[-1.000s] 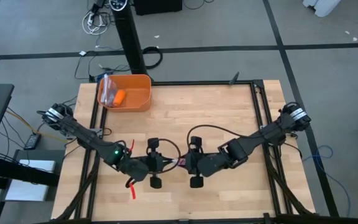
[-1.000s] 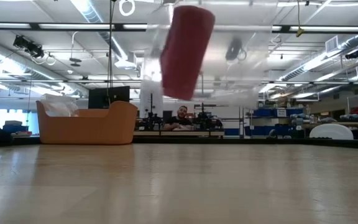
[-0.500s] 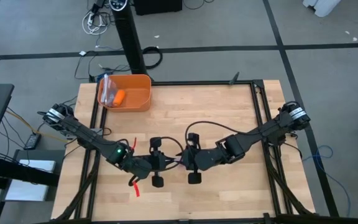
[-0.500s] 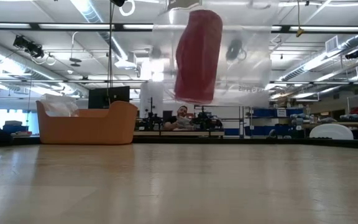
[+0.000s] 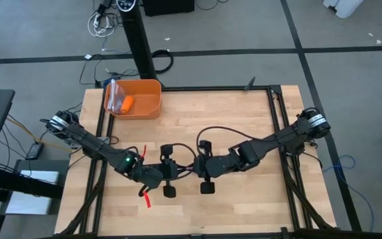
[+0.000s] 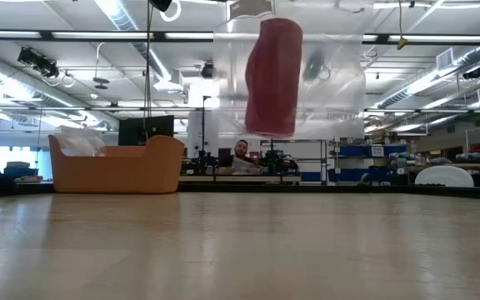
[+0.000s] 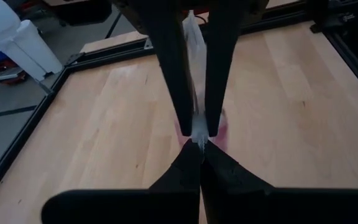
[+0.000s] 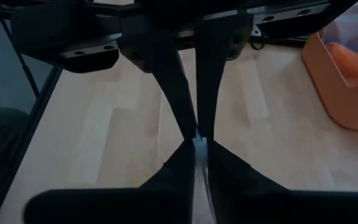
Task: Roll bandage
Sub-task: Close the transparent zip bag
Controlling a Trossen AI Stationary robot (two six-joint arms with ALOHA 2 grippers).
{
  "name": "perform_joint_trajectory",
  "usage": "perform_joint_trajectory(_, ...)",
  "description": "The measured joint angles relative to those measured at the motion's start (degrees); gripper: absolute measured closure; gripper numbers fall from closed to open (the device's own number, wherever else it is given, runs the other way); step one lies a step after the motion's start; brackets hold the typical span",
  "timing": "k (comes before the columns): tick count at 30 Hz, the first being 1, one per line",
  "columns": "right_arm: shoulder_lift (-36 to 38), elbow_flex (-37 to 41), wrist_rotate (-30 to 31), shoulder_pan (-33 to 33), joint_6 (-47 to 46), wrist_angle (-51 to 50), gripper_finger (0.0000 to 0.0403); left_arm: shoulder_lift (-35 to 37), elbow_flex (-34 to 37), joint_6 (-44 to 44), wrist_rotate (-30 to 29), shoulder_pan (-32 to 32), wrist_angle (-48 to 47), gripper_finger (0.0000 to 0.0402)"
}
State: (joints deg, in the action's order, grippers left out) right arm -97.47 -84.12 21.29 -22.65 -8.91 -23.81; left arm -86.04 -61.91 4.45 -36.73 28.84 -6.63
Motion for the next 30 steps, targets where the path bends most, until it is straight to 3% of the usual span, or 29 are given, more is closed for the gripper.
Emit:
perform_joint_trajectory(3,0.0,0.0,1.0,-0.1,0.4,-0.1,0.0391,0.0,0.0,-0.1,0.0,0.0,0.0,0.0400)
perform_joint_trajectory(22,1.1,-0.3,1.5,-0.8,-1.6,-5.3,0.0389,0.0,0.0,-1.2,-0.1,-0.1,0.1,0.0400)
perform_joint_trajectory(30,1.1,-4.9,0.8,-1.0,-3.5,-14.4,0.0389,0.1,-0.1,-1.2,-0.3,-0.1,0.0,0.0400)
